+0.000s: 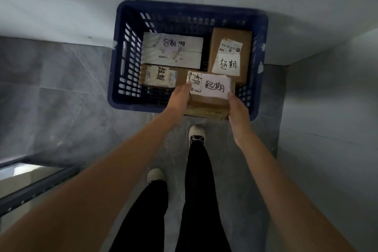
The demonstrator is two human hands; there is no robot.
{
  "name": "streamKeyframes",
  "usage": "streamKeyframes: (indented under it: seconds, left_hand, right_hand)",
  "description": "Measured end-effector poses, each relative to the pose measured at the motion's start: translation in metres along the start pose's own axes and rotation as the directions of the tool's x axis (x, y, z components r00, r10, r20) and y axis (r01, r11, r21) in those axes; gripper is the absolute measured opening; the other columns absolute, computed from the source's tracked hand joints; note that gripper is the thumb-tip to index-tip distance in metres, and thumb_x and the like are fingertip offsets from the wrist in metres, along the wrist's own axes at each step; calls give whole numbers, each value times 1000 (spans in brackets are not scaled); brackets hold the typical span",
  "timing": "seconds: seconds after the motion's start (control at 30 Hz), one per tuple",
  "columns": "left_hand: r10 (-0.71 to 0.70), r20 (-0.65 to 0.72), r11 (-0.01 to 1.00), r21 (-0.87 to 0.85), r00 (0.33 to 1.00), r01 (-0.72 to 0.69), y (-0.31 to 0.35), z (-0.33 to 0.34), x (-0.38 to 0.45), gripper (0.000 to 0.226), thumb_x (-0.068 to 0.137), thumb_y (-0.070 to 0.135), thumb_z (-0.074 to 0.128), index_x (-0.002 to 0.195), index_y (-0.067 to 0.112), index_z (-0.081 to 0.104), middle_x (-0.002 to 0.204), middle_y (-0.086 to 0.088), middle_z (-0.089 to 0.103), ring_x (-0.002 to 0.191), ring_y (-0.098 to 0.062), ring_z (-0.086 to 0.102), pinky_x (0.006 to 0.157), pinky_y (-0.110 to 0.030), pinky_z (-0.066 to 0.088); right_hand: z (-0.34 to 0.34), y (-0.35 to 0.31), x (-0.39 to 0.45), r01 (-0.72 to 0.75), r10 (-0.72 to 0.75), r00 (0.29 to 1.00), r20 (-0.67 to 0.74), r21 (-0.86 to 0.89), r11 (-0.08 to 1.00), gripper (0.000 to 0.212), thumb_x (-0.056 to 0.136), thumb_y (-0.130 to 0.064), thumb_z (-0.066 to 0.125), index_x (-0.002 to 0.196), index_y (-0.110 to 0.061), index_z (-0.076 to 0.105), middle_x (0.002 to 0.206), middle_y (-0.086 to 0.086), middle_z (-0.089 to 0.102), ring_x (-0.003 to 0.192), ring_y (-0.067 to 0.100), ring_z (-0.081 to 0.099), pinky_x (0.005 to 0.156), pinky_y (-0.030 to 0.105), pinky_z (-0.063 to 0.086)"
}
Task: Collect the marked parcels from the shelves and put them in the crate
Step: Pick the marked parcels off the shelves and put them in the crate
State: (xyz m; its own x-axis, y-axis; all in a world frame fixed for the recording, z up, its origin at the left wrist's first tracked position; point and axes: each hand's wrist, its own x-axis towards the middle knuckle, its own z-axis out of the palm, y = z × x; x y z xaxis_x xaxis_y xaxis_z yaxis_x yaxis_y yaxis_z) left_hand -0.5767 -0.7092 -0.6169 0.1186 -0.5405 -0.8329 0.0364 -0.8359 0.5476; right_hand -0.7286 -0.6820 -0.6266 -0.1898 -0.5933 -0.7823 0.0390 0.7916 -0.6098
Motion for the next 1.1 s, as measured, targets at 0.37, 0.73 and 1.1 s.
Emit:
streamKeyframes:
  seconds: [0.37, 0.73, 1.1]
  left_hand:
    - [99, -24, 948, 306, 995, -87, -20, 29, 58, 28, 100, 18, 43, 125, 7, 47, 112, -10, 61, 91, -19, 55, 81, -35, 48]
    - [24, -44, 935, 355, 999, -7, -27, 38, 80, 27, 102, 15, 35, 128, 10, 42, 114, -10, 59, 92, -23, 56, 84, -44, 51]
    - [2, 40, 896, 443, 999, -19, -44, 58, 89, 18, 100, 8, 37, 118, 8, 39, 99, -5, 53, 70, -12, 48, 57, -26, 42]
  right_hand:
    - [-29, 1, 59, -85, 72, 996, -54, -311, 946, 31, 101, -20, 43, 130, -9, 46, 116, 2, 54, 102, 17, 50, 81, 29, 38]
    - [-21, -6, 82, -142, 98, 987, -124, -414, 899, 28, 97, -8, 47, 125, -3, 49, 124, 13, 59, 103, 23, 56, 72, 26, 46]
    - [-28, 8, 89, -173, 37, 969, -244, -568, 805, 29, 97, -3, 38, 125, 3, 45, 125, 22, 57, 114, 36, 56, 88, 40, 49]
